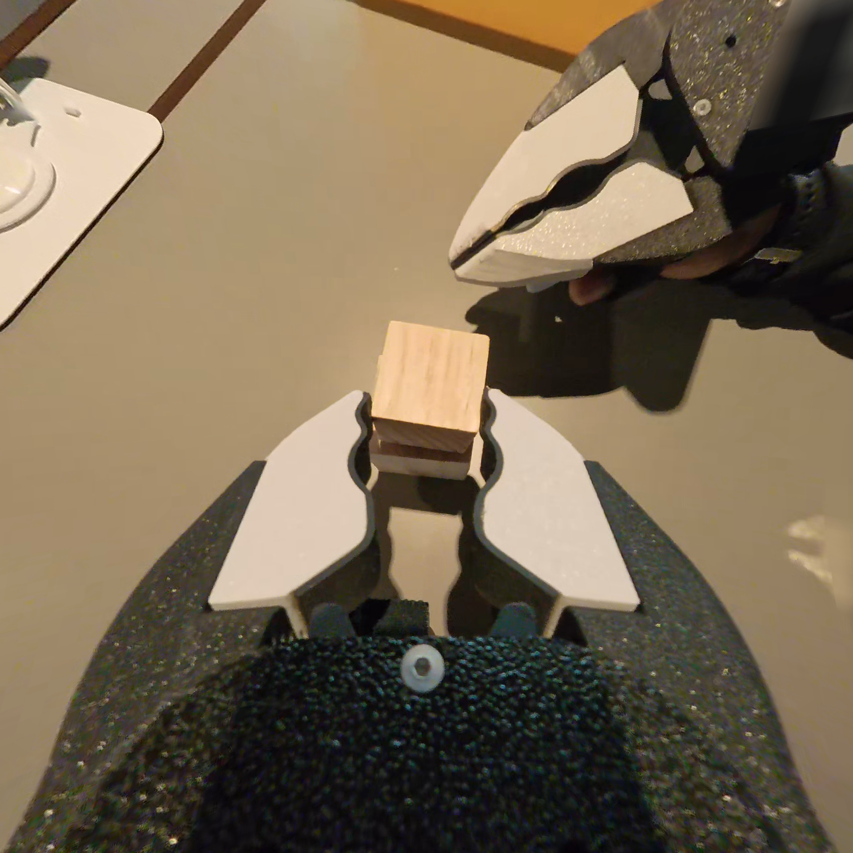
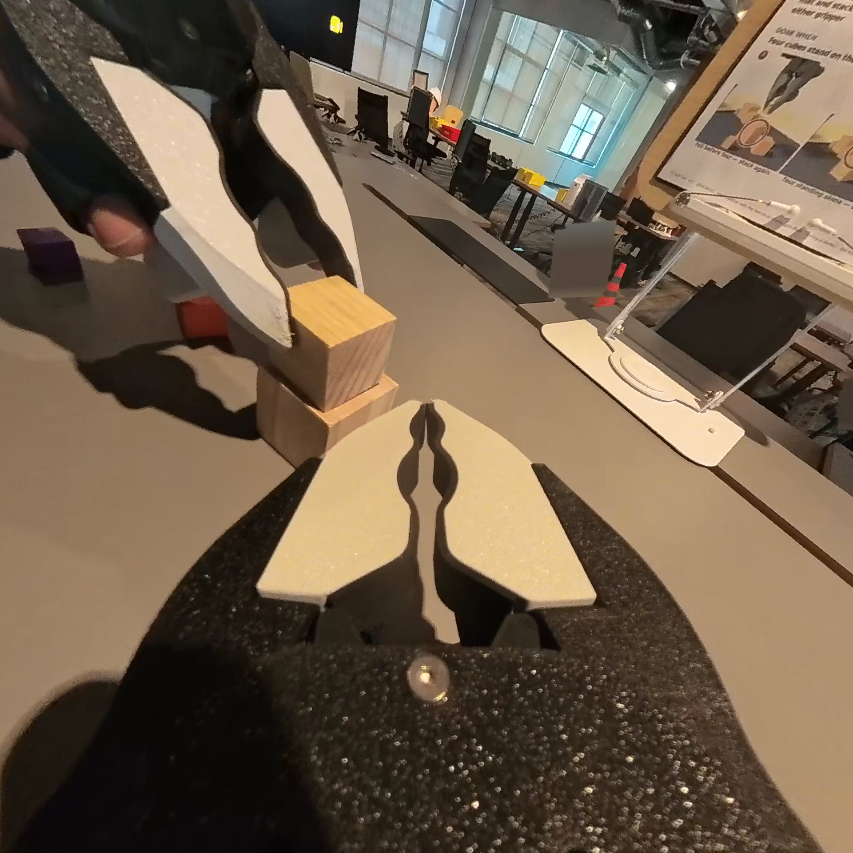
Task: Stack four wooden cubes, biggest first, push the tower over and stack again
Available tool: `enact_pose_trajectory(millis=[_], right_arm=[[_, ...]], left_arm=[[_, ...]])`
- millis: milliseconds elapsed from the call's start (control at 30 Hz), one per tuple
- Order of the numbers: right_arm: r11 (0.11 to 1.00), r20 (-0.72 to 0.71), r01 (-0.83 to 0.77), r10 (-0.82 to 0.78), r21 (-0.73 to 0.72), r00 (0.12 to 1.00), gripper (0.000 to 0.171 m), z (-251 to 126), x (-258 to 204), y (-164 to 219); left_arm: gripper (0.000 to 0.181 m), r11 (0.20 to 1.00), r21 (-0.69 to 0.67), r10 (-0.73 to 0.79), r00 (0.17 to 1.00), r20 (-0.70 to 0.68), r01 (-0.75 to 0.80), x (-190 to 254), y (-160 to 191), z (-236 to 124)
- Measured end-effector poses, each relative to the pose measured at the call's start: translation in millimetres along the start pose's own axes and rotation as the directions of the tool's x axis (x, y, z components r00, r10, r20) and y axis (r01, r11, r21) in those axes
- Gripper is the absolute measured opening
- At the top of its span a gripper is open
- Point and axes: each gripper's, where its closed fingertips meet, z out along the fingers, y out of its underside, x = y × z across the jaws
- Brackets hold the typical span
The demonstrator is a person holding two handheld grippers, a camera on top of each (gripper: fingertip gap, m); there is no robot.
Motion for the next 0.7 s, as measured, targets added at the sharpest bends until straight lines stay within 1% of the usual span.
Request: enact_pose_trajectory(millis=[300,433,500,600,700], right_arm=[[1.000,0.006,0.020,-0.020,-0.018,1.000,0.000,2,-3,2],[1.000,0.006,0.020,-0.020,-0.020,1.000,0.000,3,-3,2],[0.999,0.006,0.023,-0.023,-0.022,1.000,0.000,3,-3,2],[0.999,0.005,0.025,-0.025,-0.026,1.000,0.000,3,-3,3],[0.999,0.003,0.024,-0.024,-0.028,1.000,0.000,4,-3,3]], left_arm=[[0.044,0.999,0.020,-0.035,0.999,0.008,0.035,-1,-2,2],[0.044,0.999,0.016,-0.048,0.999,0.009,0.047,-1,-1,1],[0.045,0.999,-0.010,-0.044,0.999,0.021,0.044,-3,3,2],[0.055,0.999,-0.020,-0.027,0.999,0.037,0.027,-4,6,2],[0.064,0.998,0.048,-0.040,0.998,0.045,0.038,-4,-2,-10]])
